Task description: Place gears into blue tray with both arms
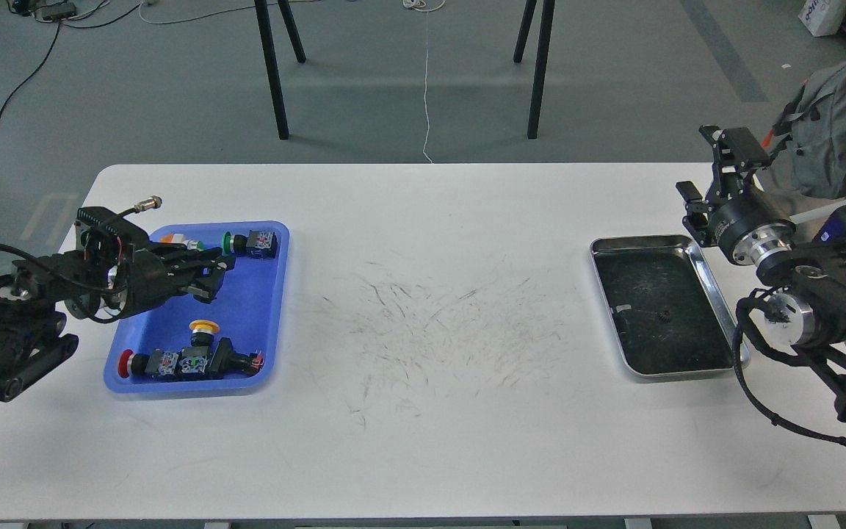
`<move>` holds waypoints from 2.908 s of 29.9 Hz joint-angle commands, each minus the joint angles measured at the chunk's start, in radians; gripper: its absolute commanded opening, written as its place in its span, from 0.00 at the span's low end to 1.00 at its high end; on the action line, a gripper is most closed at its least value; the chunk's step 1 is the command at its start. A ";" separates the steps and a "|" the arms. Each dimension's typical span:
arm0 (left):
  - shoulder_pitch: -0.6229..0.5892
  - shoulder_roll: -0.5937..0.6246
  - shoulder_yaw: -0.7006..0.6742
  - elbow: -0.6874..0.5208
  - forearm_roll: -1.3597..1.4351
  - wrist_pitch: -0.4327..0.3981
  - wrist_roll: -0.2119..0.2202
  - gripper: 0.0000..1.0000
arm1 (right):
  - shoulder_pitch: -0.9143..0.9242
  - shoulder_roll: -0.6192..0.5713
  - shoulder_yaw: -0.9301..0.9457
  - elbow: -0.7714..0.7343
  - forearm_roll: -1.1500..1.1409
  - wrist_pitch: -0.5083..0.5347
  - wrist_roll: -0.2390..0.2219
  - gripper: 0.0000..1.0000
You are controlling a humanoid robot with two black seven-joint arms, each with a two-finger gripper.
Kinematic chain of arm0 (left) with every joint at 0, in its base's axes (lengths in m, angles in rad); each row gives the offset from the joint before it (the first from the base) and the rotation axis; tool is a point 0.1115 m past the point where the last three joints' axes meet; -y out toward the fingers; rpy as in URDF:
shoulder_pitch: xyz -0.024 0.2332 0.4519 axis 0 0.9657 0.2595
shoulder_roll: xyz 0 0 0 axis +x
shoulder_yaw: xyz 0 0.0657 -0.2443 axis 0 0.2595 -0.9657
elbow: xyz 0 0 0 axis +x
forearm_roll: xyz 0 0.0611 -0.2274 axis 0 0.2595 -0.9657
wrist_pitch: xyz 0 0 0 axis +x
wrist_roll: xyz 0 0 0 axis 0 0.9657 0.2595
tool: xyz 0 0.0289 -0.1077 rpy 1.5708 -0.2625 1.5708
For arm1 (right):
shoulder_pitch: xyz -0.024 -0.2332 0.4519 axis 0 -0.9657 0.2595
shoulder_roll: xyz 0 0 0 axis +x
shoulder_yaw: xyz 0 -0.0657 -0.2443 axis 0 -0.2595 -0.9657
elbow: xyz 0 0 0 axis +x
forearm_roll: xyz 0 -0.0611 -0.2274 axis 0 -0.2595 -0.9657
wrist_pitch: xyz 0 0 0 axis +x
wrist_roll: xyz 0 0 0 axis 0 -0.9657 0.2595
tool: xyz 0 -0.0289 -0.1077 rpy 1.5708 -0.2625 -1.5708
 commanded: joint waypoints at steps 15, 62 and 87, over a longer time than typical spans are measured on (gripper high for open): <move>0.038 -0.001 0.003 0.054 -0.038 0.004 0.000 0.13 | 0.000 0.012 0.000 0.001 0.000 -0.003 0.000 0.97; -0.178 0.052 -0.014 0.017 -0.790 -0.069 0.000 0.58 | 0.011 -0.009 -0.020 0.060 0.000 0.005 -0.006 0.97; -0.264 -0.300 -0.150 0.025 -1.306 -0.132 0.000 0.92 | 0.195 -0.425 -0.563 0.402 -0.231 0.086 -0.075 0.99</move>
